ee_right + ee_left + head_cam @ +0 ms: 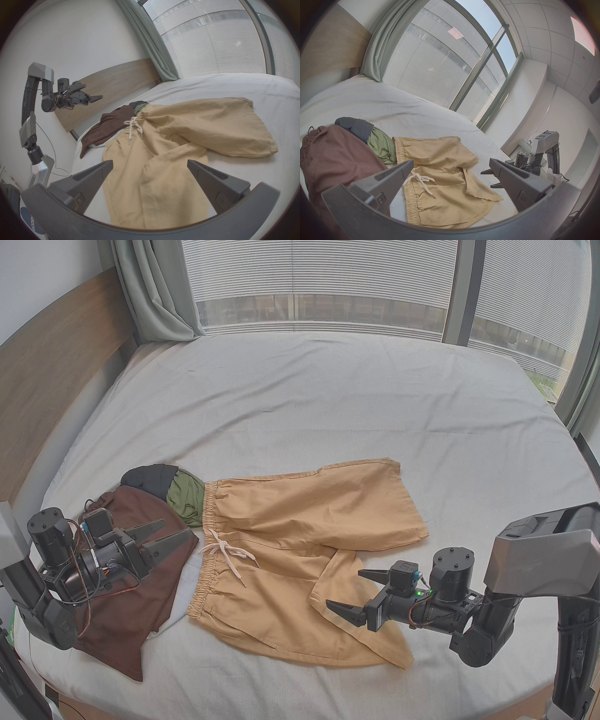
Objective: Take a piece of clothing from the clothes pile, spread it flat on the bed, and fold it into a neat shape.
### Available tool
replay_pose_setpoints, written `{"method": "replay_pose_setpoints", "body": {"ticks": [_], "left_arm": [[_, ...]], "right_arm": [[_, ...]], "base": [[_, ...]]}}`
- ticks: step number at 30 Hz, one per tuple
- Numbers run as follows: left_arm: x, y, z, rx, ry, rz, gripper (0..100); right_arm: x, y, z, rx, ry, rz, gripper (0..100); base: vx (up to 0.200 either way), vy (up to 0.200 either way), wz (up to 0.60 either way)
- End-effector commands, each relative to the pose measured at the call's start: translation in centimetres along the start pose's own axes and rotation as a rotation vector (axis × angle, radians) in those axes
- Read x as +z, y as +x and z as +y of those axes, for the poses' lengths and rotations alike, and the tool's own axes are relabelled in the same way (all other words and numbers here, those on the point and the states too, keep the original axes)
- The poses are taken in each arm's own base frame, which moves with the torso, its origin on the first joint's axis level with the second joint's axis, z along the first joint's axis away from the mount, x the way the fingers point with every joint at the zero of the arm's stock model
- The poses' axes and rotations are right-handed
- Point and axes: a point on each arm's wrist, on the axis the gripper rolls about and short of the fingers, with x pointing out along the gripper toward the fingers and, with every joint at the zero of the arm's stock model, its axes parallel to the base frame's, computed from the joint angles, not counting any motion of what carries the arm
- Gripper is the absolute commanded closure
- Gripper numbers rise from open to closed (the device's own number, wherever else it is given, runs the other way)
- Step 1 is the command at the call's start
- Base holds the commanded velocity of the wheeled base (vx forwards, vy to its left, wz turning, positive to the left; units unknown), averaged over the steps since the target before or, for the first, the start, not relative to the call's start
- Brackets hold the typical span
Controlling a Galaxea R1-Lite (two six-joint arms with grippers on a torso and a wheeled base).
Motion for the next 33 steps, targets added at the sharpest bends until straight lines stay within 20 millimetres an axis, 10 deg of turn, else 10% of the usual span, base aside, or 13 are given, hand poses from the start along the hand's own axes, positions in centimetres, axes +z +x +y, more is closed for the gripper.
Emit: {"method": "replay_pose_setpoints", "body": {"ticks": [1,9,33], "left_arm": [[-0.6,0.2,0.3,0.003,-0.010,0.018,0],[-0.9,0.4,0.5,0.003,0.001,0.029,0],[-1.2,0.4,0.3,-0.020,-0.008,0.043,0]], "right_arm": [[-0.9,0.6,1.2,0.037,-0.002,0.031,0],[-4.1,2.3,0.6,0.040,-0.005,0.108,0],[-5.2,6.3,-1.5,0.027,-0.138,0.130,0]], "base": [[0.000,0.000,0.00],[0.000,0.000,0.00],[0.000,0.000,0.00]]}}
